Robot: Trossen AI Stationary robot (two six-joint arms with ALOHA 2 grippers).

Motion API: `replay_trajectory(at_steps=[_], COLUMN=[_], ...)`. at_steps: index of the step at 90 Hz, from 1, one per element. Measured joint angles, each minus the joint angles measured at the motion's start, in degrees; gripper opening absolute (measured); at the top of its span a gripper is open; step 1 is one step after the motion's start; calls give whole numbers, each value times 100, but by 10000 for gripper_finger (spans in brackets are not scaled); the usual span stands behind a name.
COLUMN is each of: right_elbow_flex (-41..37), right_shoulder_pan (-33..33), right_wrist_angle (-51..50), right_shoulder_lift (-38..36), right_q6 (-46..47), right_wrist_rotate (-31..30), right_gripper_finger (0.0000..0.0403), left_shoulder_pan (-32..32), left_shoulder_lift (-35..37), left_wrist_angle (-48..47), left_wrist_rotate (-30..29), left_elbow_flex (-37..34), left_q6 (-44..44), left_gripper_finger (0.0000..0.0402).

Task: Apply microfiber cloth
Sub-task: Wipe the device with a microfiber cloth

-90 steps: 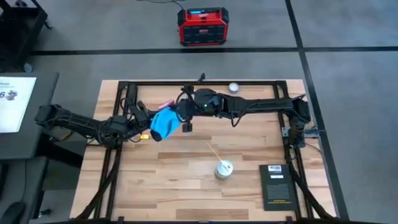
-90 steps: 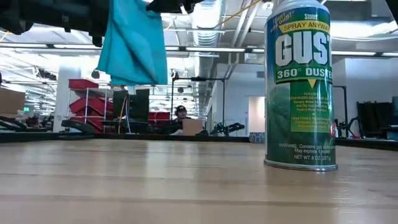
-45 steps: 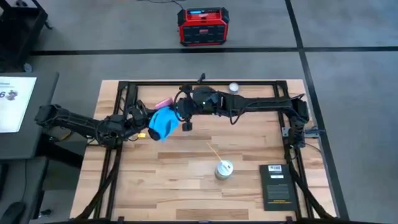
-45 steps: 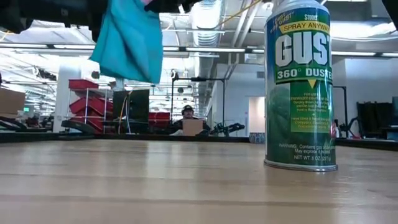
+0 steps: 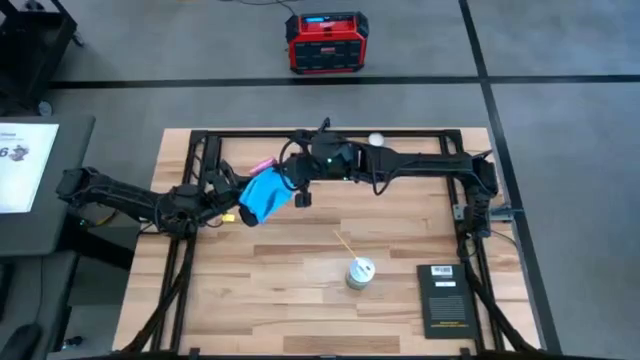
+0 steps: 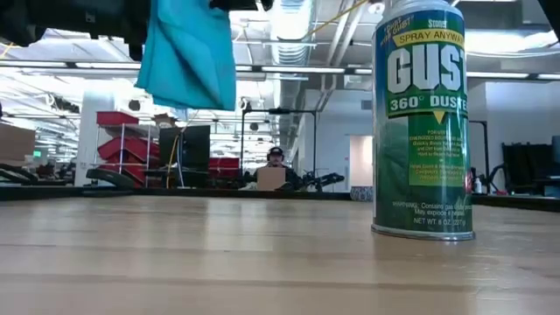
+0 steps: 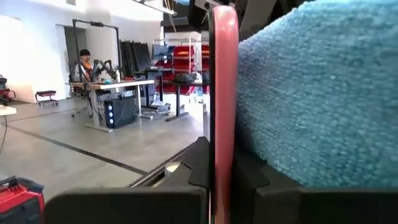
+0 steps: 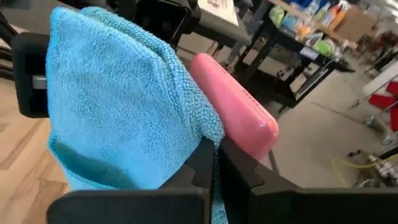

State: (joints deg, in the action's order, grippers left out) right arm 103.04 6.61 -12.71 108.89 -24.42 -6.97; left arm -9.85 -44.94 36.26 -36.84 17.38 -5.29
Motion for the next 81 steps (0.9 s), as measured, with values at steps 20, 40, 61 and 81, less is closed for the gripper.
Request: replay_trajectory(at_steps=[20,40,61,81], right_elbow_flex=[-784,-1368,-1538,-1313], right_shoulder_pan=[2,-50,-114,-55], right_wrist_angle=[557,890,1182,1156], right_shoulder_lift=[-36,2,16,10], right_q6=[455,756,798,632], right_wrist_rotate=[138,215,211,239], right_gripper_finger=[0,0,0,0], left_shoulder_pan=[-11,-22,-22,-20], left_shoulder_lift=[53,176,266,268], left_wrist_angle=[-109,33,121,149], left_wrist_rotate=[-1,129,162,46], left_elbow_flex=[-21,-19,3,24], left_q6=[-86,-245,-270,-190], left_gripper_finger=[3,3,3,3])
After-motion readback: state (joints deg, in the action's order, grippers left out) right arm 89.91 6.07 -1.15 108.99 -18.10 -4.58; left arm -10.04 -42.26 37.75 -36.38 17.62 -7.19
